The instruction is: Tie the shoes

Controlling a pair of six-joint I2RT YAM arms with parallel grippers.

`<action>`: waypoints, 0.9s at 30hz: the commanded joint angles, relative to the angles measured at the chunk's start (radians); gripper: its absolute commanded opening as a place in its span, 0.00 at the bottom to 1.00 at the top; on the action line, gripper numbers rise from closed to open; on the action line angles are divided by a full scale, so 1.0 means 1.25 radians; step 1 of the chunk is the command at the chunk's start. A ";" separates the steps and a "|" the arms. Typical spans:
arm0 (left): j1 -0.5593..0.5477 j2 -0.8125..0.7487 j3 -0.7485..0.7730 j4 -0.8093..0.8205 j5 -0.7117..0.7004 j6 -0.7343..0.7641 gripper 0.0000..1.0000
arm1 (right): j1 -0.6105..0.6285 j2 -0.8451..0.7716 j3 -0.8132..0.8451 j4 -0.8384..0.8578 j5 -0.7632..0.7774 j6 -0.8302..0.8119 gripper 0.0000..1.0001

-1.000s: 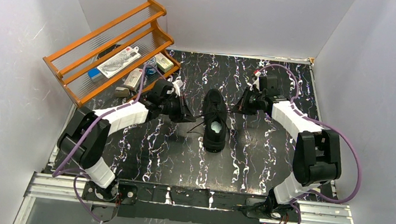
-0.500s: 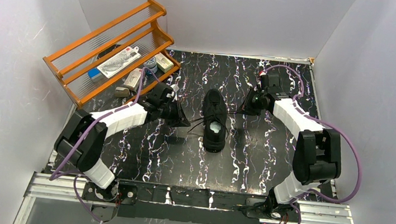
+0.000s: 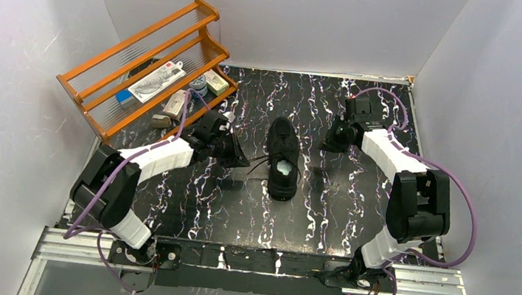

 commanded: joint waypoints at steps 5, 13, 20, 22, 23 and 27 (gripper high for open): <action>0.013 -0.072 -0.062 -0.145 -0.121 0.028 0.00 | -0.081 -0.008 -0.009 0.028 0.186 -0.028 0.00; 0.009 -0.005 -0.002 -0.025 0.057 0.089 0.00 | -0.070 -0.017 0.017 0.076 0.036 -0.127 0.00; -0.015 0.014 0.052 -0.042 0.084 0.133 0.02 | -0.001 -0.091 0.048 0.025 -0.020 -0.232 0.02; -0.015 -0.006 0.049 -0.051 0.079 0.157 0.15 | 0.006 -0.127 0.059 0.007 -0.059 -0.250 0.14; -0.015 -0.021 0.050 -0.059 0.070 0.169 0.22 | 0.010 -0.144 0.067 -0.009 -0.066 -0.251 0.21; -0.016 -0.052 0.077 -0.110 0.042 0.201 0.43 | 0.010 -0.212 0.085 -0.063 -0.104 -0.273 0.37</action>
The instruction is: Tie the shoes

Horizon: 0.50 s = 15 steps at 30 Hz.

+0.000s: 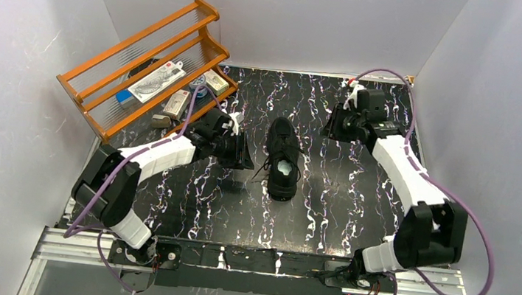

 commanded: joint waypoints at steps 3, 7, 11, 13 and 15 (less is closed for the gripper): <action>0.001 -0.087 0.054 -0.094 -0.020 0.053 0.49 | -0.003 -0.112 0.057 -0.081 -0.080 -0.047 0.43; 0.001 -0.126 0.082 -0.124 -0.023 0.075 0.55 | -0.004 -0.168 0.042 -0.071 -0.087 -0.018 0.55; 0.001 -0.117 0.087 -0.104 0.036 0.104 0.62 | -0.003 -0.140 0.028 -0.040 -0.180 0.024 0.66; 0.001 -0.084 0.083 -0.053 0.092 0.111 0.63 | -0.003 -0.104 0.007 0.014 -0.245 0.083 0.71; 0.002 -0.034 0.093 -0.036 0.145 0.122 0.63 | -0.005 -0.068 -0.026 0.101 -0.314 0.122 0.91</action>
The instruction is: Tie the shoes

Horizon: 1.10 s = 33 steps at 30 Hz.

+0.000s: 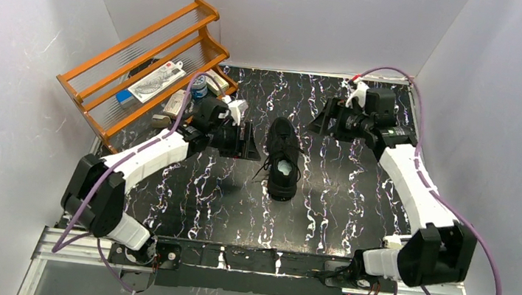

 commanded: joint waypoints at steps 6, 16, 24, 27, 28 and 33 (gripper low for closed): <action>0.005 0.196 0.104 0.048 0.163 0.057 0.58 | -0.029 0.214 -0.034 0.179 -0.292 0.062 0.87; 0.005 0.285 0.156 0.040 0.175 0.063 0.53 | -0.049 0.301 -0.092 0.206 -0.315 0.079 0.88; 0.005 0.295 0.178 0.044 0.181 0.056 0.51 | -0.133 0.299 -0.179 0.314 -0.347 0.248 0.83; 0.005 0.319 0.194 0.045 0.205 0.056 0.50 | -0.131 0.323 -0.192 0.334 -0.363 0.288 0.75; 0.005 0.327 0.198 0.046 0.208 0.054 0.48 | -0.130 0.332 -0.200 0.364 -0.378 0.306 0.73; 0.005 0.340 0.209 0.048 0.204 0.049 0.36 | -0.112 0.370 -0.199 0.408 -0.419 0.340 0.67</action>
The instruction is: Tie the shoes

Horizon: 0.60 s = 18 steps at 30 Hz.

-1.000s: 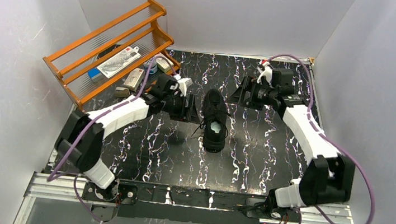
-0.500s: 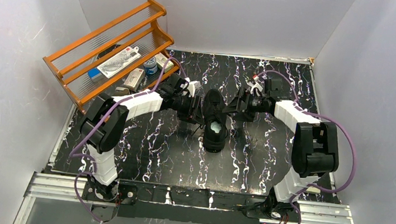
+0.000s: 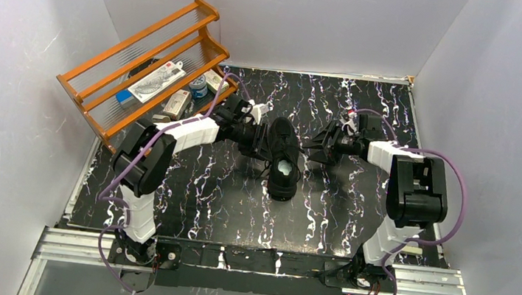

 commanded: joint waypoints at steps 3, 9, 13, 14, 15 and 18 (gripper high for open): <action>0.004 0.003 0.026 -0.009 0.027 -0.001 0.30 | 0.028 0.041 0.001 0.088 -0.063 0.063 0.65; 0.004 -0.004 0.024 -0.023 0.013 0.009 0.29 | 0.031 0.042 0.001 0.102 -0.037 0.077 0.49; 0.004 0.000 0.030 -0.022 0.022 0.012 0.37 | 0.032 0.044 -0.003 0.115 -0.040 0.081 0.35; 0.004 0.001 0.035 -0.023 0.019 0.014 0.37 | 0.032 0.044 -0.002 0.116 -0.042 0.082 0.32; 0.004 0.002 0.039 -0.023 0.017 0.015 0.37 | 0.031 0.045 -0.002 0.117 -0.045 0.080 0.29; 0.004 0.009 0.046 -0.024 0.019 0.019 0.34 | 0.032 0.042 -0.004 0.121 -0.048 0.079 0.23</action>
